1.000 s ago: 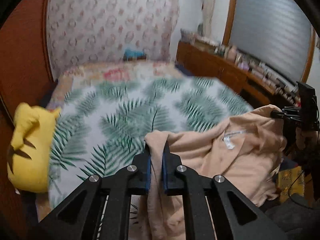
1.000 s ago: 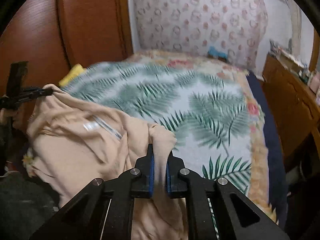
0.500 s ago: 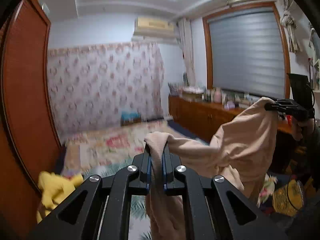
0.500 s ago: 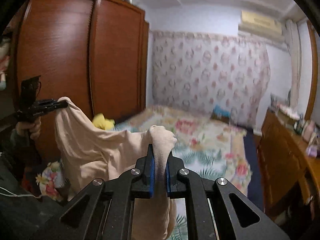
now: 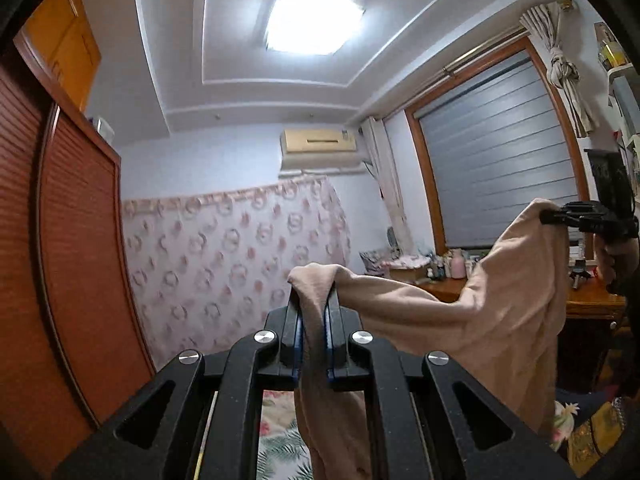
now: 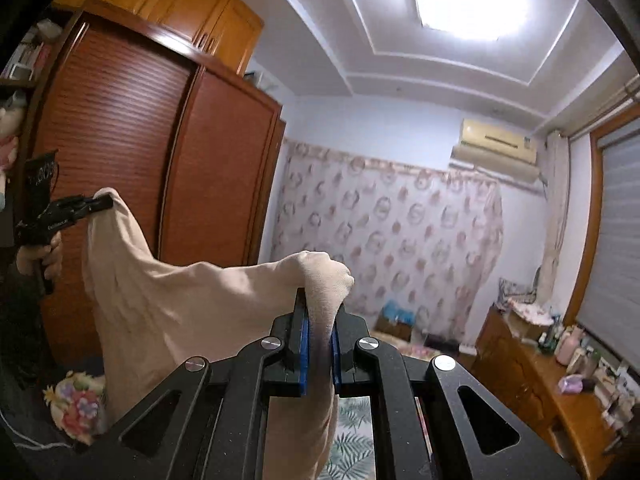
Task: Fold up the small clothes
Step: 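Raise the shirt high with both grippers and spread it open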
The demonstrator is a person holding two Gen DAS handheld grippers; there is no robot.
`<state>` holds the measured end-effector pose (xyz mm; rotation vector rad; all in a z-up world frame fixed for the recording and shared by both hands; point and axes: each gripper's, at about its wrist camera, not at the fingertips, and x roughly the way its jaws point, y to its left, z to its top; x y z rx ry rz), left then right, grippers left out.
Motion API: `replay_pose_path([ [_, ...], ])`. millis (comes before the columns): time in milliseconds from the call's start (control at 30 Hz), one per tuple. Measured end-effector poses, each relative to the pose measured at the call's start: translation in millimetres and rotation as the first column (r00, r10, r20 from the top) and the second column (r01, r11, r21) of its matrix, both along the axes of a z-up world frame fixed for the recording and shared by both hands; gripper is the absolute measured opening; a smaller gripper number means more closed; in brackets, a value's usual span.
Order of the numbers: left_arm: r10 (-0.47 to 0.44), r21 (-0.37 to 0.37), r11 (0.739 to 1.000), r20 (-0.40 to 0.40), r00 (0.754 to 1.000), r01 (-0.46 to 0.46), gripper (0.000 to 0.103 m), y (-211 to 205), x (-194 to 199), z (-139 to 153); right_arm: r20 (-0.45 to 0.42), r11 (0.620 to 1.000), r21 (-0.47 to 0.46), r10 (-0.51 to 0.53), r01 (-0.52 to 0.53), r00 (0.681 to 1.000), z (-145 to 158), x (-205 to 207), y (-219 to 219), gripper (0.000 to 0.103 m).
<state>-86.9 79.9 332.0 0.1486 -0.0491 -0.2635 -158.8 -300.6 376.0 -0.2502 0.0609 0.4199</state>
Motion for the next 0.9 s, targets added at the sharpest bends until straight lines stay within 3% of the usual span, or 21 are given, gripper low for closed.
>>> replay_pose_path([
  [233, 0.026, -0.001, 1.0, 0.051, 0.998, -0.026, 0.009, 7, -8, 31, 0.077, 0.998, -0.041, -0.035, 0.038, 0.996, 25, -27, 19, 0.008],
  [467, 0.041, -0.011, 0.999, 0.056, 0.998, -0.04, 0.009, 5, -6, 38, 0.093, 0.996, -0.051, -0.065, 0.07, 0.994, -16, -23, 35, 0.008],
  [533, 0.045, -0.013, 0.999, 0.045, 0.998, -0.045, 0.009, 4, -5, 29, 0.083, 0.997, -0.044, -0.064, 0.068, 0.995, -27, -28, 36, 0.008],
  [700, 0.055, -0.002, 0.998, -0.035, 0.998, -0.055, 0.009, 9, 26, -1, -0.006, 0.996, -0.06, -0.066, 0.065, 0.998, -58, 6, 36, 0.008],
  [900, 0.104, 0.041, 0.994, -0.198, 0.975, -0.097, 0.009, 7, 130, -83, -0.167, 0.994, -0.082, -0.08, 0.067, 0.983, -142, 106, 39, 0.008],
])
